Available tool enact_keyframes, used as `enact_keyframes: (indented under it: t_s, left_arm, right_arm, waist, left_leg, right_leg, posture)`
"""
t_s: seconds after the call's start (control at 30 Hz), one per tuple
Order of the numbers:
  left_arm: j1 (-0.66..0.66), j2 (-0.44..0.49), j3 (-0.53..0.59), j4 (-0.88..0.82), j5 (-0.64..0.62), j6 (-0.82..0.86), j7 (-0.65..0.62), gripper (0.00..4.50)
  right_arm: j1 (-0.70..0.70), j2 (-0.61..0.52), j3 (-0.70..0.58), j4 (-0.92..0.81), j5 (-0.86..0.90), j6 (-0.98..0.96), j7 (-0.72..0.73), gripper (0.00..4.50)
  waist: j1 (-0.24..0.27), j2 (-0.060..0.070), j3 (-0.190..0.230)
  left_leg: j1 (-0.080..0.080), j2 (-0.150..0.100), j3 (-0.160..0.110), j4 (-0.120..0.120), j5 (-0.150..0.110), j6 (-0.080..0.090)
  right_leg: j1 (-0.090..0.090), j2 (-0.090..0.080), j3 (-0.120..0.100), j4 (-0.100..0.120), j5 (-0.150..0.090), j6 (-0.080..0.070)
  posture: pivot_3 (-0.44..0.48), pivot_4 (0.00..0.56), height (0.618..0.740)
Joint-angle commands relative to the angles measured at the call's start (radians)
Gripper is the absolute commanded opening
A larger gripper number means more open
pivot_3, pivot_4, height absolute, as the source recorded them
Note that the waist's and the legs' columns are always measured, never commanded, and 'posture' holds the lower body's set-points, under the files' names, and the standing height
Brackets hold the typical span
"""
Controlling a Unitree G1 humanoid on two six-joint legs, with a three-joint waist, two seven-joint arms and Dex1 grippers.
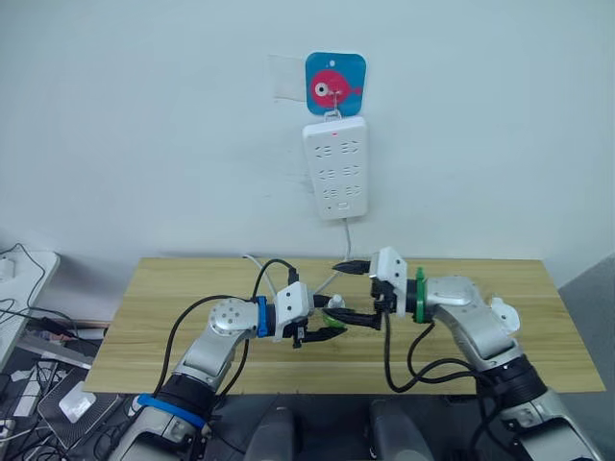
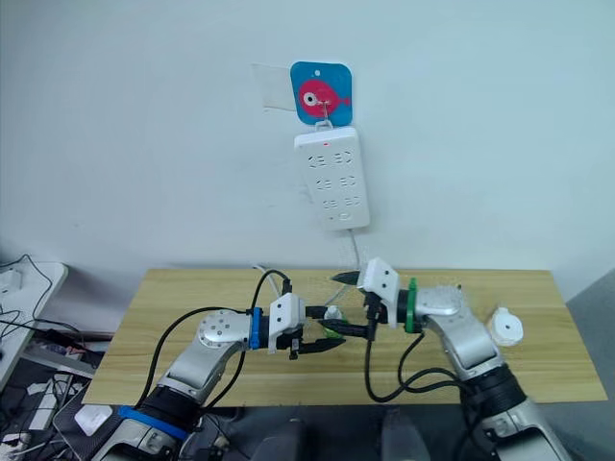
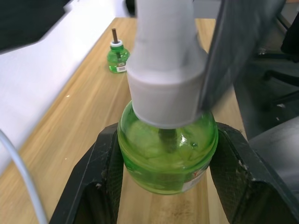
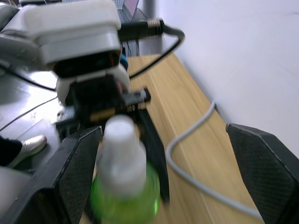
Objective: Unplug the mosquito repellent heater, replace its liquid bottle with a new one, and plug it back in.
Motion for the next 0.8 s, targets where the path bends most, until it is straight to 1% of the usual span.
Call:
enact_keyframes:
  t_s: [0.03,0.13,0.27,0.4,0.47,0.57,0.67,0.77,0.8]
  left_arm:
    - [-0.005,-0.002,0.013,-0.015,-0.017,-0.024,-0.013,2.22]
    - [-0.005,-0.002,0.017,-0.011,-0.016,-0.028,-0.016,2.22]
    - [-0.007,-0.002,0.018,-0.006,-0.014,-0.033,-0.018,2.22]
    - [-0.013,-0.006,0.018,-0.004,-0.012,-0.033,-0.014,2.22]
    - [-0.013,-0.005,0.019,-0.004,-0.012,-0.034,-0.013,2.22]
    - [-0.011,-0.004,0.019,-0.006,-0.012,-0.034,-0.012,2.22]
    - [-0.008,-0.006,0.016,-0.01,-0.009,-0.035,-0.008,2.22]
    - [-0.01,-0.007,0.016,-0.01,-0.008,-0.034,-0.008,2.22]
    - [-0.011,-0.007,0.016,-0.01,-0.009,-0.033,-0.009,2.22]
  right_arm:
    - [0.023,-0.087,-0.101,-0.049,0.055,0.011,0.041,4.46]
    - [0.039,-0.146,-0.126,-0.073,0.093,0.028,0.091,4.46]
    - [0.036,-0.155,-0.118,-0.104,0.141,0.085,0.119,4.46]
    - [0.034,-0.097,-0.104,-0.185,0.227,0.217,0.072,4.46]
    - [0.037,-0.064,-0.091,-0.215,0.238,0.248,0.044,4.46]
    - [0.035,-0.031,-0.051,-0.212,0.207,0.232,0.031,4.46]
    - [0.021,0.002,-0.006,-0.158,0.155,0.173,0.025,4.46]
    - [0.011,0.019,0.015,-0.107,0.111,0.117,0.025,3.91]
    - [0.009,0.022,0.019,-0.092,0.098,0.099,0.026,3.5]
  waist:
    - [0.0,0.0,0.0]
    - [0.0,0.0,0.0]
    - [-0.012,0.0,0.0]
    - [-0.013,0.0,0.0]
    - [-0.012,0.0,0.0]
    - [-0.011,0.0,0.0]
    - [-0.011,0.0,0.0]
    - [-0.012,0.0,0.0]
    - [-0.012,0.0,0.0]
  left_leg:
    - [0.0,0.0,0.0,0.0,0.0,0.0]
    - [0.0,0.0,0.0,0.0,0.0,0.0]
    - [0.0,0.0,0.0,0.0,0.0,0.0]
    - [0.0,0.001,0.0,0.0,0.0,0.0]
    - [0.0,0.001,0.0,0.0,0.0,0.0]
    - [0.0,0.001,-0.001,0.0,0.0,0.0]
    - [0.0,0.001,-0.001,0.0,0.0,0.0]
    - [0.0,0.0,0.0,0.0,0.0,0.0]
    - [0.0,0.0,-0.001,0.0,0.0,0.0]
  right_leg:
    - [0.0,0.0,0.0,0.0,0.0,0.0]
    - [0.0,0.0,0.0,0.0,0.0,0.0]
    - [0.0,0.002,0.0,0.0,0.0,0.0]
    - [0.0,0.001,0.0,0.0,0.0,0.0]
    - [0.0,0.001,0.0,0.0,0.0,0.0]
    - [0.0,0.001,0.0,0.0,0.0,0.0]
    - [0.0,0.0,0.0,0.0,0.0,0.0]
    - [0.0,0.0,0.0,0.0,0.0,0.0]
    - [0.0,0.0,0.0,0.0,0.0,0.0]
  posture:
    - [-0.074,0.137,0.74]
    - [-0.076,0.135,0.74]
    - [-0.076,0.131,0.74]
    - [-0.073,0.129,0.74]
    - [-0.064,0.125,0.74]
    - [-0.062,0.125,0.74]
    - [-0.06,0.128,0.74]
    - [-0.055,0.129,0.74]
    - [-0.054,0.13,0.74]
